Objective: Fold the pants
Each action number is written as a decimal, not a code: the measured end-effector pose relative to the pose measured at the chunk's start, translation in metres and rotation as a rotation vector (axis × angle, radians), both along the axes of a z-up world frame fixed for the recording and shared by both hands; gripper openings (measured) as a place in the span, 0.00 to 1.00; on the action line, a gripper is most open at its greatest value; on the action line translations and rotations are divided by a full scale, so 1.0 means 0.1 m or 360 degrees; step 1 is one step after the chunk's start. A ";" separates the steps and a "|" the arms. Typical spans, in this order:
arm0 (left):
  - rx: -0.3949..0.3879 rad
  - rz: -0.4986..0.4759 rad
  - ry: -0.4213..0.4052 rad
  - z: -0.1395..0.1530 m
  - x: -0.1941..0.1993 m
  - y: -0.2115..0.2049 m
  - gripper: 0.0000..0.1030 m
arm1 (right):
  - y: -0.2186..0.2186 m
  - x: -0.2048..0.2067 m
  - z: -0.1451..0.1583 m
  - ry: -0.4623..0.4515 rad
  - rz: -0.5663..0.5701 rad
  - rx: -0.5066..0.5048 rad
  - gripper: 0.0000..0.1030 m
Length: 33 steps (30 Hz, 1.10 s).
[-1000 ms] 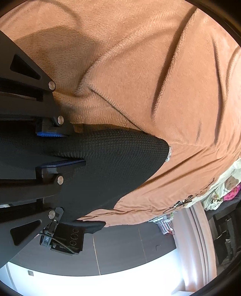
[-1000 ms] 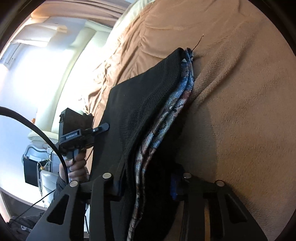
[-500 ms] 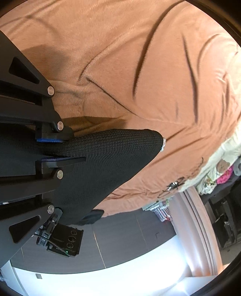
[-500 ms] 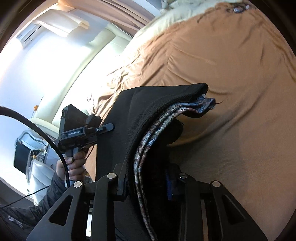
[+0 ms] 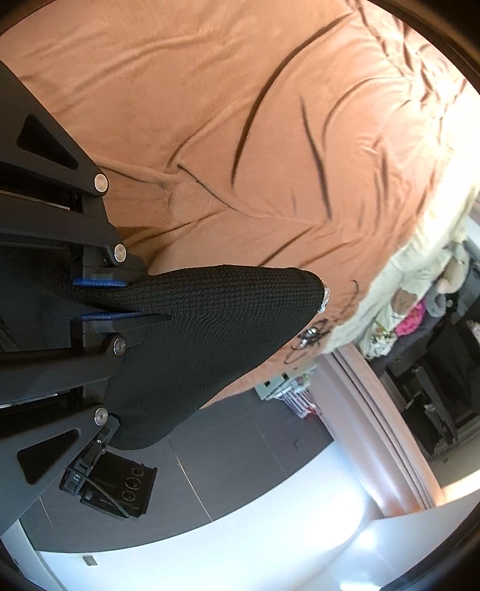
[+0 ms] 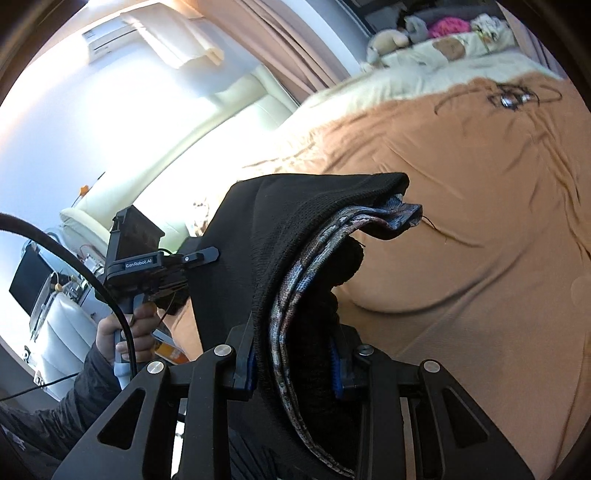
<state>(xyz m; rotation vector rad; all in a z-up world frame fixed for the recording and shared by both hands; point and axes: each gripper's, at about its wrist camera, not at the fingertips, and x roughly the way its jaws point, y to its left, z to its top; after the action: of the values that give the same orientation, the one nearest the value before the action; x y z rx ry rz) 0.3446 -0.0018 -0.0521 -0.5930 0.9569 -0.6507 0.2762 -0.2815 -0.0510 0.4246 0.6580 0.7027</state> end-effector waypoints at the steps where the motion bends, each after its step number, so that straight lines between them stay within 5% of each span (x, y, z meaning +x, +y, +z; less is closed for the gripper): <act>1: 0.0001 0.0008 -0.0020 0.05 -0.01 0.00 0.10 | -0.01 -0.05 0.02 -0.0012 0.0001 -0.0004 0.26; 33: 0.0006 0.0197 -0.0478 1.44 -1.52 0.75 0.08 | 0.27 -1.06 0.46 -0.0447 0.0117 -0.0038 0.26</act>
<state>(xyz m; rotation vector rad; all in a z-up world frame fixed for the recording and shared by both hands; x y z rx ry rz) 0.1922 0.0733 0.0918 -0.5288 0.6355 -0.6065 0.1697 -0.2544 -0.0046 0.2739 0.4180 0.8060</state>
